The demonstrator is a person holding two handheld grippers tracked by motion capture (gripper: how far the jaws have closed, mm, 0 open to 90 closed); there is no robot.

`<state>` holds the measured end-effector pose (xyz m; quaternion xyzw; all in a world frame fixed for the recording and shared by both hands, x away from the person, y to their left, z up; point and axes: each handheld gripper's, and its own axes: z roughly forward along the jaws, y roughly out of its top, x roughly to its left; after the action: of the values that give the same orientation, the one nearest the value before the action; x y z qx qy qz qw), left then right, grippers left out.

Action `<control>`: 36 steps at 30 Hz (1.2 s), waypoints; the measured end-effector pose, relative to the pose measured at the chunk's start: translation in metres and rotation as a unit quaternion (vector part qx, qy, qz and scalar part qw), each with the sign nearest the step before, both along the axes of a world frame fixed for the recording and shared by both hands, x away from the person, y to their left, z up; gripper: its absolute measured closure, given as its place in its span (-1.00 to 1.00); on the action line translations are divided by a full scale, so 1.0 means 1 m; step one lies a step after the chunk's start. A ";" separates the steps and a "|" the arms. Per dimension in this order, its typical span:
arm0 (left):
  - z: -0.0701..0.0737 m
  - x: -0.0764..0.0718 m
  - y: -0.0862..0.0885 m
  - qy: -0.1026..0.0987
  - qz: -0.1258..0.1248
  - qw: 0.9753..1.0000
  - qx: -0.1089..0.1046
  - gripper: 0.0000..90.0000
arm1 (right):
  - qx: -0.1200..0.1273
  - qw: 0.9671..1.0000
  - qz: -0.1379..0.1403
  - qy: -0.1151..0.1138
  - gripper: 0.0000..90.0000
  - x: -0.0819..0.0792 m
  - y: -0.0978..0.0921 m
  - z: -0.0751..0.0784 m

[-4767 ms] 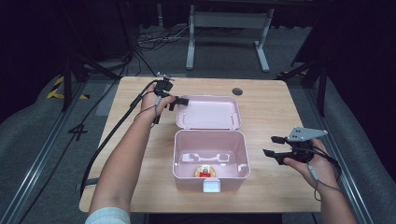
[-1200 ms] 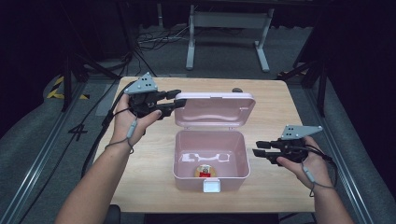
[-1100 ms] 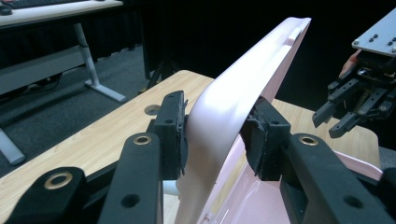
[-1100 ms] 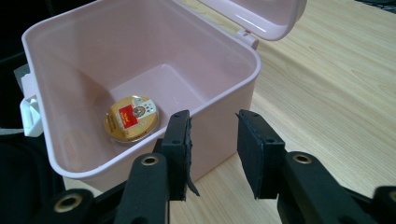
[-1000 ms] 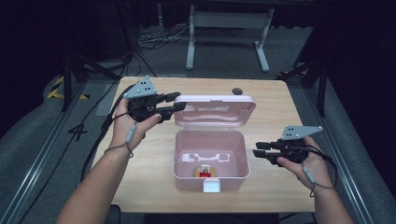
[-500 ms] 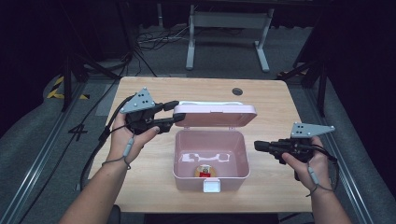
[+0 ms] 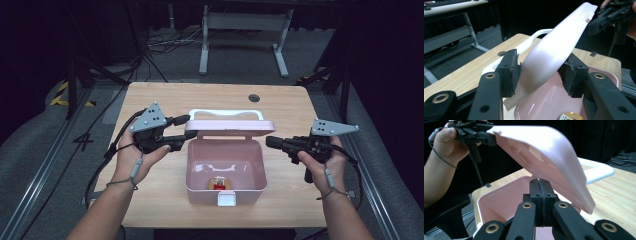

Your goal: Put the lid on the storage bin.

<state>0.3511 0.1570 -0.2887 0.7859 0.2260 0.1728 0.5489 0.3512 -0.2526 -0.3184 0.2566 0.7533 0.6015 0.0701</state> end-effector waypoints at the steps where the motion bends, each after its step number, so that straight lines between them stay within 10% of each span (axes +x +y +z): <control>1: 0.000 -0.001 0.000 0.000 0.000 1.000 0.002 0.14 | 0.001 1.000 -0.001 -0.001 1.00 0.000 0.001 0.000; 16: -0.010 -0.008 0.017 0.024 -0.009 1.000 -0.003 0.01 | 0.003 1.000 -0.011 -0.008 1.00 0.000 0.001 0.000; 21: -0.018 -0.004 0.028 0.023 0.018 0.999 0.034 -0.02 | -0.002 1.000 -0.013 -0.007 1.00 -0.001 0.002 -0.001; 36: -0.032 0.008 0.061 0.045 0.072 0.996 0.010 0.00 | -0.010 1.000 -0.011 -0.009 1.00 -0.007 0.002 -0.001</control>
<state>0.3594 0.2180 -0.3208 0.7801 0.3046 0.1786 0.5165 0.3437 -0.2503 -0.3196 0.2588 0.7556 0.5955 0.0863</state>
